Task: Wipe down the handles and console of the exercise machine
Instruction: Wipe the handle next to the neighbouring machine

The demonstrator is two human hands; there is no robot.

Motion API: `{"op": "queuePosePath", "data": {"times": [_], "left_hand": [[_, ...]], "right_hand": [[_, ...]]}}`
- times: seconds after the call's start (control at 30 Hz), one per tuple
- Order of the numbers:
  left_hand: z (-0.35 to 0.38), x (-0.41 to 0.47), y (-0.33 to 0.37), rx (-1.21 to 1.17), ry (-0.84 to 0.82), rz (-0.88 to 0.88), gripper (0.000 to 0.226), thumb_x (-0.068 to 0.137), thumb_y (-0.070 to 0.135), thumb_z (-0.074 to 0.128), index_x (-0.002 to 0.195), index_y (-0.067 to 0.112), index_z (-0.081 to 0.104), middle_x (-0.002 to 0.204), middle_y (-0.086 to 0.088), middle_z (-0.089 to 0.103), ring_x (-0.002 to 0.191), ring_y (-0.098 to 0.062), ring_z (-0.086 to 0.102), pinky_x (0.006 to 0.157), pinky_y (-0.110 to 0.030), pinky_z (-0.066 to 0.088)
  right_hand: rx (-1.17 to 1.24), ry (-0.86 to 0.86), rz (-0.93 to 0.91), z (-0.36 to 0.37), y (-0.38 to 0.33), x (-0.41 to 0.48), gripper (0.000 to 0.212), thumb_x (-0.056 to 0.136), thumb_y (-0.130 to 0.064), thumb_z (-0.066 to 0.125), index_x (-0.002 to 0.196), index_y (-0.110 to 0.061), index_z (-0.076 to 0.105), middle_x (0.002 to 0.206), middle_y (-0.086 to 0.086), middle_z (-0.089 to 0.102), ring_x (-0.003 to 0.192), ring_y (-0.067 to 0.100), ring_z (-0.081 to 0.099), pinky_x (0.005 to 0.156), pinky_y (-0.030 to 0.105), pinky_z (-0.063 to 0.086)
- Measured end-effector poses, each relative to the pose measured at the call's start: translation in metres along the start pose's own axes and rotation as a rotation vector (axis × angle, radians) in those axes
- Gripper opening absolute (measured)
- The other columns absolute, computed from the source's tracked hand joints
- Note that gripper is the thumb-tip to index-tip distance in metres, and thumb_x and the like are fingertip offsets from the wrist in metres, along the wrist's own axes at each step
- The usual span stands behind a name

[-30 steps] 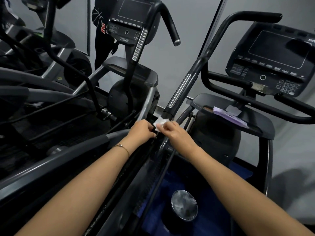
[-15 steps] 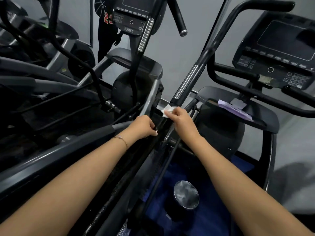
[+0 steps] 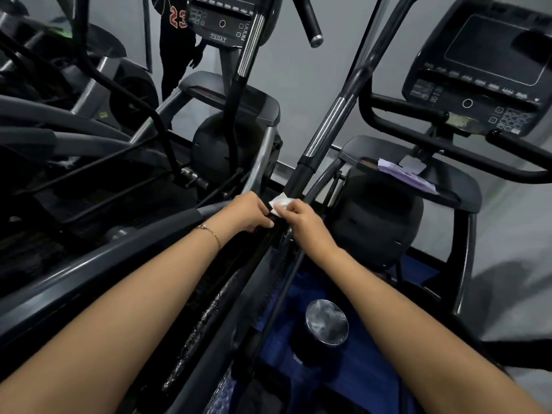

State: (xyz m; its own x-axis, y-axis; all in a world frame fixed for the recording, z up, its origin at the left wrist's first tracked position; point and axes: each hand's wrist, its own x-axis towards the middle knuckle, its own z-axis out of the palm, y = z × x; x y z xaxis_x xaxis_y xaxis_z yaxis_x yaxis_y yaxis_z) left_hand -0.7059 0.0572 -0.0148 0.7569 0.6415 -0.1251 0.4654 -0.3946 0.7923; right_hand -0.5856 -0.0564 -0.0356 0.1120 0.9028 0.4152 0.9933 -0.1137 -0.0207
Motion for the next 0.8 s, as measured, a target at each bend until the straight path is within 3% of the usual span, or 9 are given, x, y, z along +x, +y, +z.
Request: {"op": "queuePosePath", "data": {"times": [0.07,0.1,0.2,0.27,0.37,0.53,0.67,0.8], "left_hand": [[-0.005,-0.007,-0.002,-0.029,-0.027,-0.076,0.025,0.078,0.014,0.076,0.1,0.007,0.067,0.065,-0.006,0.056,0.054,-0.013,0.05,0.054,-0.022,0.047],[-0.006,-0.011,-0.002,-0.038,-0.035,-0.103,0.024,0.078,0.013,0.075,0.101,0.008,0.067,0.064,-0.004,0.055,0.055,-0.012,0.051,0.051,-0.021,0.049],[-0.005,-0.02,-0.002,-0.08,-0.015,-0.135,0.029,0.081,0.012,0.072,0.108,0.003,0.067,0.062,-0.002,0.051,0.052,-0.009,0.047,0.042,-0.015,0.047],[-0.002,-0.022,-0.002,-0.095,0.014,-0.13,0.031,0.082,0.012,0.071,0.111,0.002,0.066,0.064,-0.001,0.051,0.053,-0.009,0.046,0.048,-0.017,0.047],[0.0,-0.025,0.0,-0.111,0.049,-0.138,0.03,0.083,0.013,0.071,0.112,0.004,0.067,0.068,0.001,0.053,0.058,-0.008,0.048,0.054,-0.019,0.047],[0.001,-0.026,-0.002,-0.172,0.037,-0.174,0.03,0.083,0.011,0.07,0.112,0.004,0.067,0.065,-0.001,0.051,0.056,-0.008,0.045,0.052,-0.018,0.044],[0.002,-0.027,-0.003,-0.174,0.023,-0.135,0.021,0.085,0.011,0.067,0.106,0.012,0.065,0.062,-0.002,0.048,0.052,-0.007,0.042,0.048,-0.015,0.041],[-0.001,-0.034,-0.007,-0.146,0.037,-0.089,0.027,0.081,0.012,0.071,0.107,0.008,0.067,0.081,-0.008,0.059,0.055,-0.008,0.048,0.049,-0.018,0.044]], "right_hand": [[0.037,-0.033,-0.001,-0.005,0.01,0.005,0.029,0.089,-0.007,0.054,0.112,-0.02,0.064,0.096,0.009,0.053,0.088,0.018,0.046,0.075,0.03,0.04],[0.091,-0.006,0.058,-0.006,0.014,0.01,0.029,0.088,-0.004,0.055,0.107,-0.023,0.066,0.093,0.009,0.051,0.087,0.021,0.046,0.074,0.031,0.041],[0.198,0.085,0.17,-0.001,-0.006,0.01,0.022,0.091,-0.01,0.055,0.107,-0.017,0.067,0.09,0.005,0.049,0.086,0.018,0.046,0.075,0.025,0.035],[0.212,0.047,0.149,0.005,-0.019,-0.004,0.028,0.092,-0.011,0.053,0.118,-0.011,0.063,0.09,0.002,0.049,0.084,0.011,0.043,0.076,0.021,0.032],[0.298,-0.012,0.161,-0.001,-0.018,-0.01,0.027,0.095,-0.016,0.049,0.116,-0.008,0.063,0.086,-0.003,0.045,0.077,0.007,0.043,0.072,0.02,0.033],[0.446,0.06,0.351,-0.001,-0.026,-0.006,0.028,0.092,-0.006,0.052,0.117,-0.009,0.065,0.09,0.002,0.051,0.089,0.014,0.053,0.07,0.003,0.033],[0.502,0.102,0.302,0.005,-0.046,-0.03,0.028,0.091,-0.003,0.054,0.116,-0.007,0.065,0.094,0.016,0.059,0.085,0.013,0.052,0.072,-0.001,0.033],[0.475,0.087,0.364,0.0,-0.036,-0.012,0.03,0.092,-0.003,0.05,0.118,-0.009,0.064,0.095,0.016,0.056,0.085,0.013,0.049,0.068,0.003,0.033]]}}
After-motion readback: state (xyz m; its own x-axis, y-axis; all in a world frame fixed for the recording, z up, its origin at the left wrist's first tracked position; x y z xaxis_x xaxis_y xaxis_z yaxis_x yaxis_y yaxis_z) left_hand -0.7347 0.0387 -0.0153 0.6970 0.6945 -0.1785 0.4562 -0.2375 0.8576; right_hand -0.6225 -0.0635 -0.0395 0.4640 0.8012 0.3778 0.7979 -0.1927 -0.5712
